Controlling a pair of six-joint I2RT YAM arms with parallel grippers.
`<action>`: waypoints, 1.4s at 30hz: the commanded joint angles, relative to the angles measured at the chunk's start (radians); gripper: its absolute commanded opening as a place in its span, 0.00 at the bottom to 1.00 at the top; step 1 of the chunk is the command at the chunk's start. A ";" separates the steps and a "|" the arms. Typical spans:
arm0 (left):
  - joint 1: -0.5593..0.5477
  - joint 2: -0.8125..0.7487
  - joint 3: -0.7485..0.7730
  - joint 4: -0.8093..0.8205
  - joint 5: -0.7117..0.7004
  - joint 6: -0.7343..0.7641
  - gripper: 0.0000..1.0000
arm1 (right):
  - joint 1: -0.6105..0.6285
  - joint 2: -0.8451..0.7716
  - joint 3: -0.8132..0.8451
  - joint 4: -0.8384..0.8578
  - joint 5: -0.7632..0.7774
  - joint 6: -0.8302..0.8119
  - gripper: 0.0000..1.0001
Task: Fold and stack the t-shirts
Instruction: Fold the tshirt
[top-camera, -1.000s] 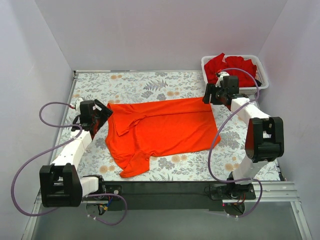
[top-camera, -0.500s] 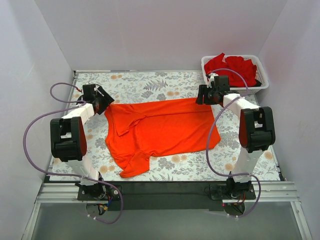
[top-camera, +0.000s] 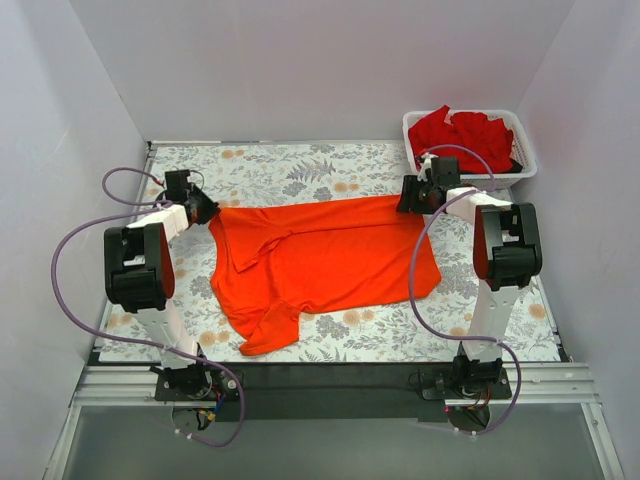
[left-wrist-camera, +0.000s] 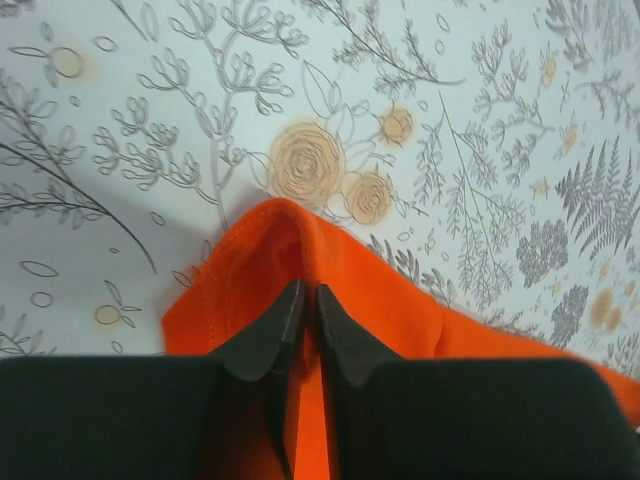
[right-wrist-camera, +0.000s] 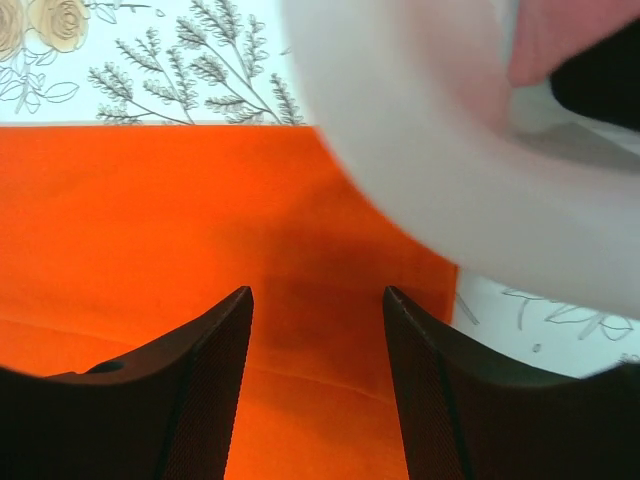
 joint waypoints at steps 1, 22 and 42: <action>0.044 -0.008 -0.040 0.068 -0.009 0.011 0.07 | -0.031 0.012 0.000 0.025 0.014 0.005 0.61; 0.096 0.220 0.144 0.205 0.135 0.109 0.09 | -0.042 -0.014 0.034 0.036 -0.081 0.040 0.63; 0.001 -0.336 -0.055 -0.142 -0.116 0.127 0.79 | 0.435 -0.175 0.107 0.011 -0.047 -0.093 0.47</action>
